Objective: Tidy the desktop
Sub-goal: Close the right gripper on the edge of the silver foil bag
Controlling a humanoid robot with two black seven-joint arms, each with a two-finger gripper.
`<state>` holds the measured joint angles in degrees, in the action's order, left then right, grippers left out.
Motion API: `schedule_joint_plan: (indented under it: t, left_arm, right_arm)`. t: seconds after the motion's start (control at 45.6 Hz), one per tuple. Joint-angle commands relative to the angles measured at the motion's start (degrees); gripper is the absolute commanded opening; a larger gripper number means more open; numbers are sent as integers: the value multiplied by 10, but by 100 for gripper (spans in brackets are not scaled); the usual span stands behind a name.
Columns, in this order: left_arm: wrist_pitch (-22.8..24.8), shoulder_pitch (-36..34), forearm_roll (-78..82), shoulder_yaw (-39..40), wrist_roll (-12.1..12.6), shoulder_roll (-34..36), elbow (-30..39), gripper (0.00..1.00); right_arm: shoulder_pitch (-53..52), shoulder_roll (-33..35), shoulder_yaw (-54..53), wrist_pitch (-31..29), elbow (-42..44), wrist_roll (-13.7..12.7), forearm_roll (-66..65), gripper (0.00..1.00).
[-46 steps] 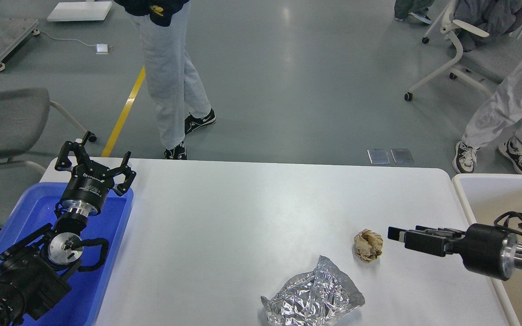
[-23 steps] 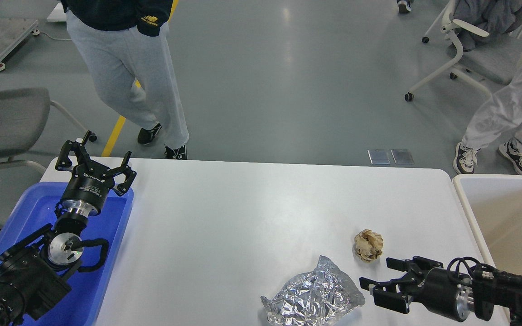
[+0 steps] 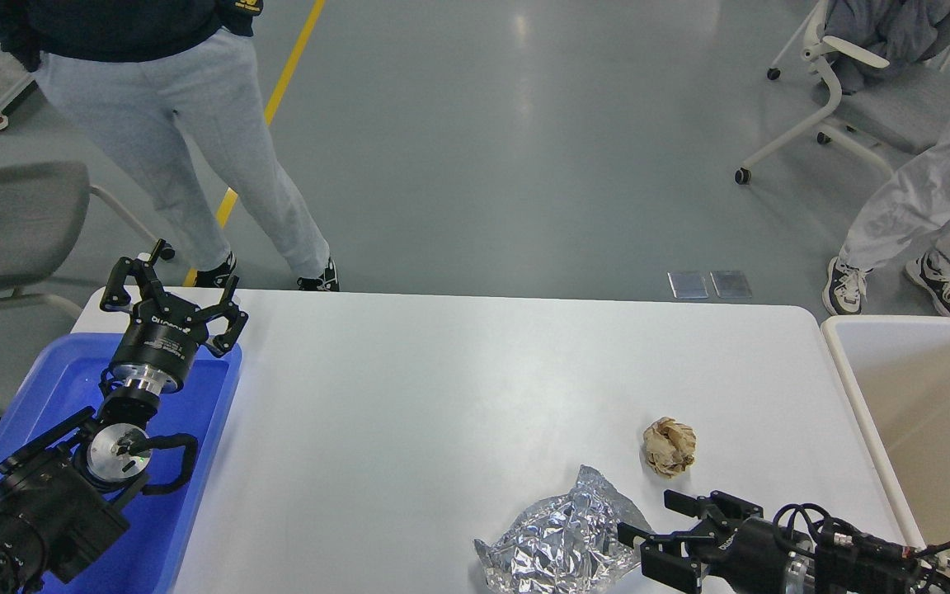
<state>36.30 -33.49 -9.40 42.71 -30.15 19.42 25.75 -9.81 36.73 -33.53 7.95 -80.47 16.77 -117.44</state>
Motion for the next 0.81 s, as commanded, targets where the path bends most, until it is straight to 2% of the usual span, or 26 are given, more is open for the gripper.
schedule_joint_plan:
  t: [0.0,0.241,0.789]
  left_arm:
    - [0,0,0,0,0,0,0,100]
    - [0,0,0,0,0,0,0,100]
    - [0,0,0,0,0,0,0,100]
  right_arm:
    - [1,-33,-1,36,66,4,4,94]
    - [-2,-60,0,44,83,4,6,96]
    - [-11,-113,13,79,150,4,4,93]
